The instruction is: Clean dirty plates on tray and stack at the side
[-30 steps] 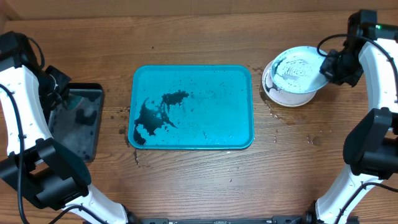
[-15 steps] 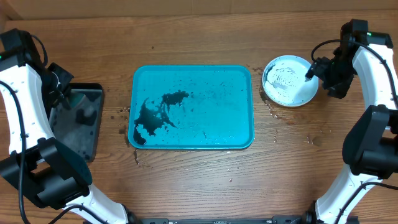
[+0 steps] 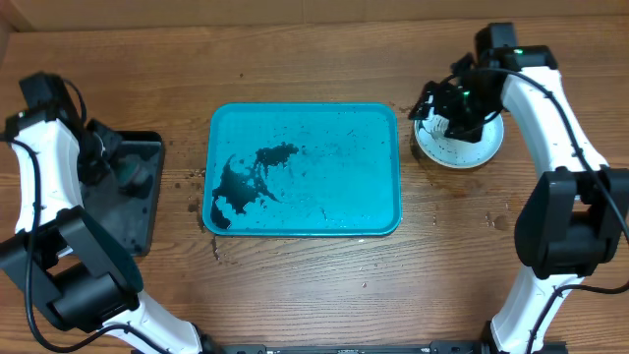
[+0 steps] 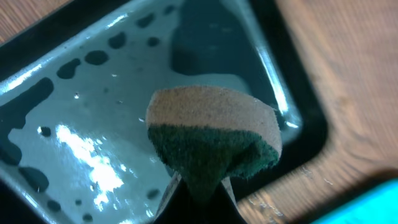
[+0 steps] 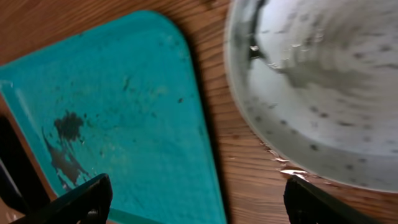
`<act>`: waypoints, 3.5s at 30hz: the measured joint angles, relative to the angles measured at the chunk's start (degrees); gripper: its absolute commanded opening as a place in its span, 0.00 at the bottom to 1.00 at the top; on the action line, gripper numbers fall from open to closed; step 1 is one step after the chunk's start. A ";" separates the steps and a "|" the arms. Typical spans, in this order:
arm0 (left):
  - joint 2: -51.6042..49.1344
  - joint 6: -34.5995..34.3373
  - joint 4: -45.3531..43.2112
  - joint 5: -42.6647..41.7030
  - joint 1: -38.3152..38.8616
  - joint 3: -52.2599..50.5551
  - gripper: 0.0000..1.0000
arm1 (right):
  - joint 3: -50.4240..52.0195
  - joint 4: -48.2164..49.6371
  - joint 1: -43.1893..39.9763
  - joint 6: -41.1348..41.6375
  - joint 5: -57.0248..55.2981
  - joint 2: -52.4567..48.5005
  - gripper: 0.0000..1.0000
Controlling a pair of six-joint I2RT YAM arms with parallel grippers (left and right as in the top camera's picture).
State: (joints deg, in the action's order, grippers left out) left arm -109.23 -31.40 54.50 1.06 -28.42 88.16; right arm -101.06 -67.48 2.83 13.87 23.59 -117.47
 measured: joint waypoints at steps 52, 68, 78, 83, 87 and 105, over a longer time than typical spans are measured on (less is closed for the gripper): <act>57.88 12.63 -14.47 -19.74 -0.81 -32.41 1.00 | 3.26 -9.60 25.33 -4.70 -36.04 36.94 1.00; 53.05 12.09 -15.13 -17.94 -0.81 -33.88 1.00 | 3.26 -8.26 25.00 -6.43 -37.13 36.94 1.00; 46.88 12.09 -15.13 -17.94 -0.81 -33.92 1.00 | 3.26 -8.48 25.00 -6.43 -37.11 36.94 1.00; 43.19 12.09 -15.15 -17.92 -0.81 -33.92 1.00 | 3.28 -12.52 25.00 -6.43 -37.09 36.94 1.00; 40.54 12.09 -15.15 -17.90 -0.81 -33.92 1.00 | 3.30 -12.52 25.00 -6.43 -35.56 36.94 1.00; 29.38 12.09 -15.21 -17.49 -0.81 -33.94 1.00 | 21.73 10.62 8.87 -8.35 -23.26 49.37 1.00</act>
State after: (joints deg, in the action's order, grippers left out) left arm -79.85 -19.31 39.29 -16.43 -29.23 54.22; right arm -79.33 -56.86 11.70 5.52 0.34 -68.10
